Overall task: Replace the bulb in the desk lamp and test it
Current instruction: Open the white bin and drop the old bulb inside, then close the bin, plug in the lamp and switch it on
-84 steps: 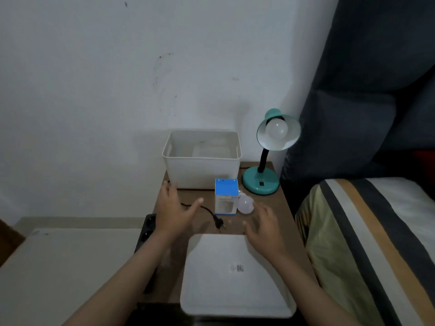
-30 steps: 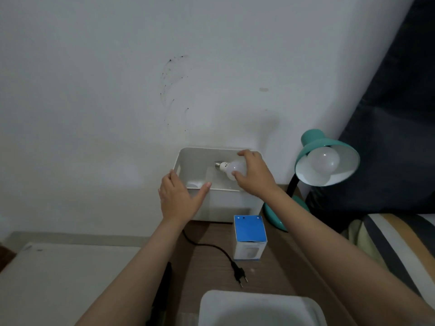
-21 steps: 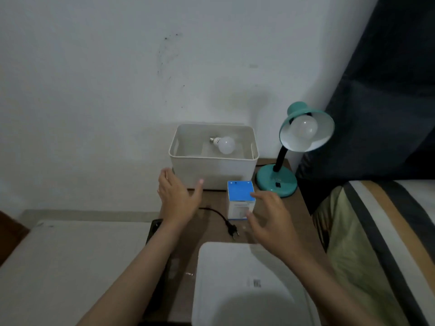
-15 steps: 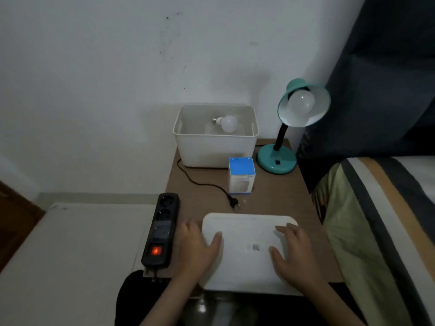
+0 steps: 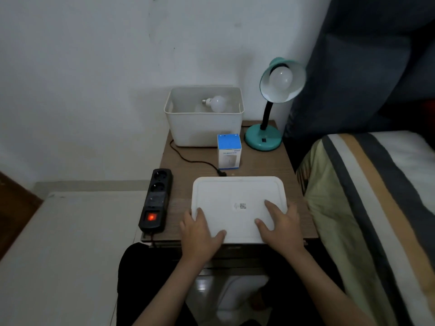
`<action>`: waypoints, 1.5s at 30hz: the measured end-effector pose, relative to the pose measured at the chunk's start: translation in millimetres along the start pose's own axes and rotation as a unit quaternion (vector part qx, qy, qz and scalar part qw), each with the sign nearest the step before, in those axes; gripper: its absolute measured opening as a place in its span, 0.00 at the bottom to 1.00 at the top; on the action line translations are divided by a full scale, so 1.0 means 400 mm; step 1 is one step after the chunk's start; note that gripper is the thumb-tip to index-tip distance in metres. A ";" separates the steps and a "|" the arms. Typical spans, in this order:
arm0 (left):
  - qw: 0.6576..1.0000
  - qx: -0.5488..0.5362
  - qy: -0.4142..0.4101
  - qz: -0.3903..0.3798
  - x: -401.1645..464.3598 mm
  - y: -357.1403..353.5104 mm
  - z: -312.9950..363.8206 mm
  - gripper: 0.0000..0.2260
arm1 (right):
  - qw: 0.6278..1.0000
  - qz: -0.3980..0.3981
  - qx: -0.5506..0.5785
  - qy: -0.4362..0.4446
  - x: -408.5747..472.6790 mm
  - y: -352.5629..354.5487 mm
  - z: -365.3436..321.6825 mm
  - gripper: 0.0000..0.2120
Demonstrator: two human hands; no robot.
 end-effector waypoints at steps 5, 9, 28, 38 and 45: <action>0.997 -0.009 -0.048 0.065 0.064 0.121 0.027 0.29 | 0.996 0.047 -0.010 0.075 0.042 0.072 -0.094 0.28; 0.990 -0.050 -0.061 0.120 0.149 0.265 0.069 0.29 | 0.990 0.077 -0.013 0.121 0.126 0.130 -0.227 0.29; 0.997 0.001 -0.049 0.063 0.777 0.407 0.111 0.23 | 0.994 0.016 -0.047 0.102 0.700 0.121 -0.530 0.29; 0.998 -0.009 -0.044 0.053 0.819 0.357 0.082 0.22 | 0.993 0.008 -0.033 0.112 0.737 0.069 -0.514 0.27; 0.996 0.057 -0.053 0.043 0.818 0.364 0.085 0.27 | 0.994 -0.019 -0.011 0.109 0.738 0.053 -0.500 0.26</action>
Point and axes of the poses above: each hand's wrist, its own x-axis towards the middle knuckle, its own y-axis out of the back of the hand, z = x × y, the point moved 5 cm from there along x, towards the middle knuckle, and after that the axes turned 3 degrees about -y, right-handed, at the moved point
